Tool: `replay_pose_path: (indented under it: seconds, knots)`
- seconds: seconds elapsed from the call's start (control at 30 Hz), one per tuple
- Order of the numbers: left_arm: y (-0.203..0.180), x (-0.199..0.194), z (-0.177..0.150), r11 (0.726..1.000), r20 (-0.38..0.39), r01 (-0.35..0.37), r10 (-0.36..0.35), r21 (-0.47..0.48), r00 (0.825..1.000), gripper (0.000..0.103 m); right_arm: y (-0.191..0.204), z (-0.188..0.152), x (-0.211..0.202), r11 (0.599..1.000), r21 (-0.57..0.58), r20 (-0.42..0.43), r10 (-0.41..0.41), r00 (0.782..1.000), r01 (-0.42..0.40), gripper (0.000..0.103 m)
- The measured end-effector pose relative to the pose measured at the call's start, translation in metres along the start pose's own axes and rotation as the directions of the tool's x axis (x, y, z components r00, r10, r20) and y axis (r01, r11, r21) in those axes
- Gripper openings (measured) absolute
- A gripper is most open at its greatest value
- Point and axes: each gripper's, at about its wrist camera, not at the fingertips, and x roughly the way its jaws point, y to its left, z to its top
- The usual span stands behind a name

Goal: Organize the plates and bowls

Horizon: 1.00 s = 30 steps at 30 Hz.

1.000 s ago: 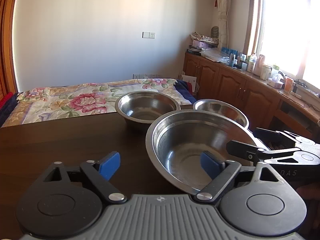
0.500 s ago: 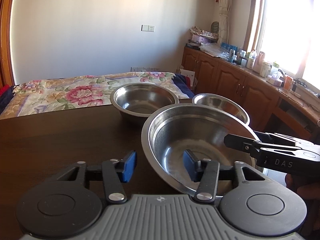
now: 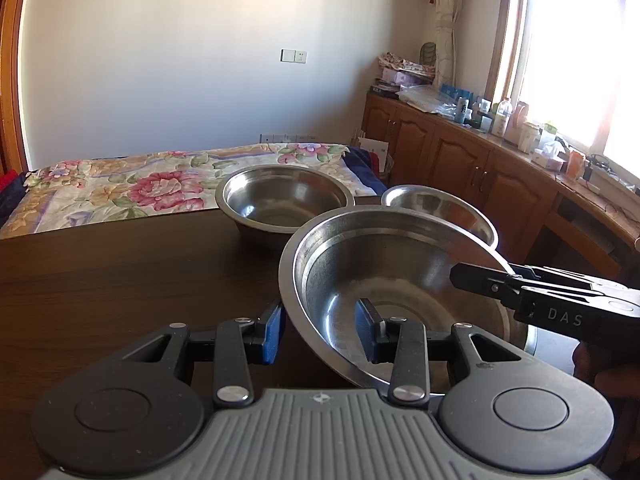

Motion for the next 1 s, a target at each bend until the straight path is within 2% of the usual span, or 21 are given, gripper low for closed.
replay_pose_path:
  seconds: [0.07,0.2,0.43,0.6,0.77,1.0]
  knots:
    - [0.0,0.001,-0.001,1.0,-0.009,0.001,-0.001,0.002,1.0,0.032,0.0,0.0,0.0,1.0,0.001,0.001,0.002,1.0,-0.002,0.041]
    - [0.0,0.002,-0.002,1.0,-0.013,-0.002,0.002,0.004,1.0,0.03,-0.001,0.0,0.0,1.0,0.009,0.003,0.005,1.0,-0.005,0.037]
    - [0.0,-0.008,-0.001,1.0,0.001,0.009,-0.009,-0.013,1.0,0.029,-0.005,0.0,-0.001,0.999,0.033,0.007,0.009,1.0,-0.009,0.029]
    - [0.001,-0.023,0.0,1.0,0.027,0.009,-0.008,-0.017,1.0,0.029,0.005,0.0,-0.004,0.999,-0.028,0.017,-0.02,1.0,0.021,0.029]
    - [0.004,-0.041,0.0,1.0,0.052,0.017,-0.016,-0.021,0.999,0.029,0.013,0.005,-0.016,1.0,-0.03,0.021,0.002,1.0,-0.001,0.029]
    - [0.008,-0.064,-0.003,0.999,0.082,0.029,-0.027,-0.02,0.996,0.029,0.032,0.009,-0.033,0.997,-0.076,0.039,-0.005,0.999,0.008,0.029]
